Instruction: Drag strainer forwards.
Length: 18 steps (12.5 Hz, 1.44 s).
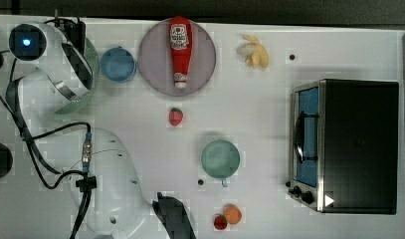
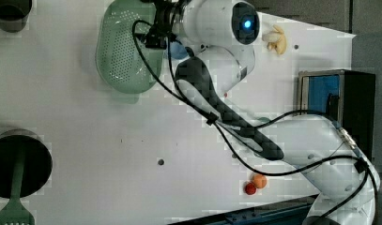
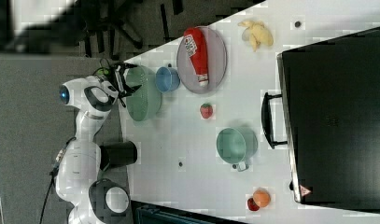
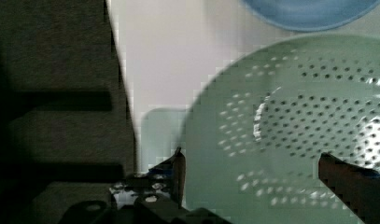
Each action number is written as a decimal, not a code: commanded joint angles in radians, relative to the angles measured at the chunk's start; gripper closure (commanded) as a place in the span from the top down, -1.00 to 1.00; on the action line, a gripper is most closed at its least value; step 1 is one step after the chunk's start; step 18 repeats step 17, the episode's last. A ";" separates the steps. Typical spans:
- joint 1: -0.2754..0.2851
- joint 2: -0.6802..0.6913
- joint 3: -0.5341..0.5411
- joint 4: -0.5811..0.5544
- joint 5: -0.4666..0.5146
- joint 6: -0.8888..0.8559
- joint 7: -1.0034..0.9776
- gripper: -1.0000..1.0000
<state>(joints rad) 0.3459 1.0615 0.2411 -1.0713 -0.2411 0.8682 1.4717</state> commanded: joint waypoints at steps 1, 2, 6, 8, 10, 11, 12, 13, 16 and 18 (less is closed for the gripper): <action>-0.074 -0.065 -0.016 0.059 -0.003 -0.022 -0.176 1.00; -0.095 -0.081 -0.016 0.057 -0.003 -0.066 -0.284 1.00; -0.186 -0.164 -0.015 0.054 -0.003 -0.347 -0.610 1.00; -0.230 -0.219 -0.014 0.054 -0.003 -0.491 -0.690 1.00; -0.268 -0.275 -0.014 0.054 -0.003 -0.622 -0.774 1.00; -0.287 -0.305 -0.014 0.054 -0.002 -0.688 -0.816 1.00; -0.306 -0.335 -0.014 0.054 -0.001 -0.749 -0.859 1.00; -0.327 -0.366 -0.014 0.054 -0.002 -0.798 -0.894 1.00; -0.382 -0.447 -0.015 0.047 0.009 -0.931 -1.031 1.00; -0.407 -0.475 -0.015 0.035 0.028 -0.957 -1.102 1.00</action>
